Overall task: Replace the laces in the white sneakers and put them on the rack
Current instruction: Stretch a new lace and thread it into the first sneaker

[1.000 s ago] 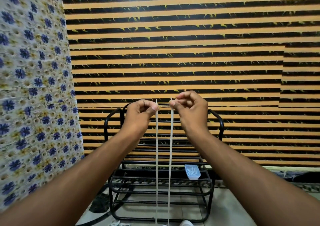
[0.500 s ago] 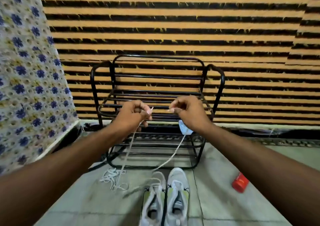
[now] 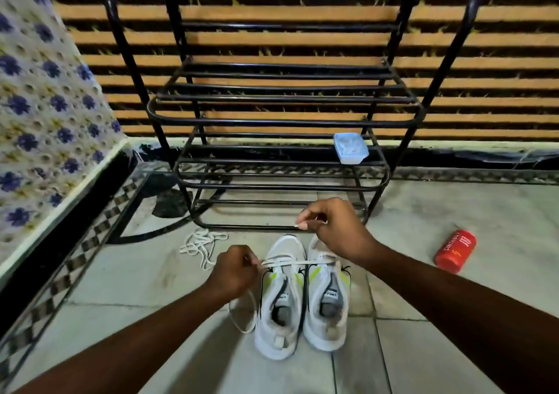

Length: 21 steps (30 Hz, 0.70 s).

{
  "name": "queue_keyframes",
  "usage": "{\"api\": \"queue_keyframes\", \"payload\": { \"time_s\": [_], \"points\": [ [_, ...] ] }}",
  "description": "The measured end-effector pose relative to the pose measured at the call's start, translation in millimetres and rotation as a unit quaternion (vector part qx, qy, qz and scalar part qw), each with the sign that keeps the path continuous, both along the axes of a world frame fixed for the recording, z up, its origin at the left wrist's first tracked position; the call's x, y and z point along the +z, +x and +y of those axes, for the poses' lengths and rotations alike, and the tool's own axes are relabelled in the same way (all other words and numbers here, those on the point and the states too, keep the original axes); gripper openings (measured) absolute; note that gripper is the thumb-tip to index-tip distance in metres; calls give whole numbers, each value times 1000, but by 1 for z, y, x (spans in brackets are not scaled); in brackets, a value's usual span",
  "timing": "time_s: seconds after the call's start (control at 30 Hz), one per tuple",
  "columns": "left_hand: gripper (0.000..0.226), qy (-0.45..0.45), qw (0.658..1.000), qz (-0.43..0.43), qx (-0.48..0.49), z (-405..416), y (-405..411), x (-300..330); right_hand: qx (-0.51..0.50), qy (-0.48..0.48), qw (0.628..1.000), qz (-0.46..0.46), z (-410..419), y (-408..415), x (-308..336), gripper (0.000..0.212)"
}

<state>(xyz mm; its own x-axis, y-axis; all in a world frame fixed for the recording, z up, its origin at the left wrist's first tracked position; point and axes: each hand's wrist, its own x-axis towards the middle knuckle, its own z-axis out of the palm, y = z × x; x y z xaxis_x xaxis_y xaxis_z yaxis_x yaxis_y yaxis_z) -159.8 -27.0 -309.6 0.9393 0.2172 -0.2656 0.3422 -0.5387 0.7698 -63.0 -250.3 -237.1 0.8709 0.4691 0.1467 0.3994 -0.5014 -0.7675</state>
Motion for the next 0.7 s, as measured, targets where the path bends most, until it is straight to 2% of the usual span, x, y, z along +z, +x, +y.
{"api": "queue_keyframes", "payload": {
  "time_s": [0.1, 0.27, 0.4, 0.47, 0.53, 0.6, 0.67, 0.7],
  "points": [
    [5, 60, 998, 21, -25, 9, -9, -39, 18, -11, 1000, 20, 2, 2, -28, 10],
    [18, 109, 993, -23, -32, 9, -4, -67, 16, -2, 999, 42, 10, 5, -62, 12],
    [48, 162, 977, -59, -126, 2, 4, -65, 20, 12, 999, 49, 6, 3, -75, 13],
    [42, 174, 972, -74, -140, -3, 10, -64, 21, 11, 999, 30, 0, 2, -76, 12],
    [34, 224, 961, -79, -145, -4, 18, -68, 18, 13, 1000, 15, -9, 2, -77, 13],
    [28, 243, 957, -62, -147, -1, 23, -70, 11, 18, 1000, 13, -17, 2, -77, 14],
    [15, 233, 953, -58, -184, -1, 25, -59, 0, 19, 1000, 13, -27, 0, -77, 17],
    [13, 252, 940, -65, -219, -4, 28, -51, -10, 23, 1000, 11, -32, 0, -77, 18]
  ]
}}
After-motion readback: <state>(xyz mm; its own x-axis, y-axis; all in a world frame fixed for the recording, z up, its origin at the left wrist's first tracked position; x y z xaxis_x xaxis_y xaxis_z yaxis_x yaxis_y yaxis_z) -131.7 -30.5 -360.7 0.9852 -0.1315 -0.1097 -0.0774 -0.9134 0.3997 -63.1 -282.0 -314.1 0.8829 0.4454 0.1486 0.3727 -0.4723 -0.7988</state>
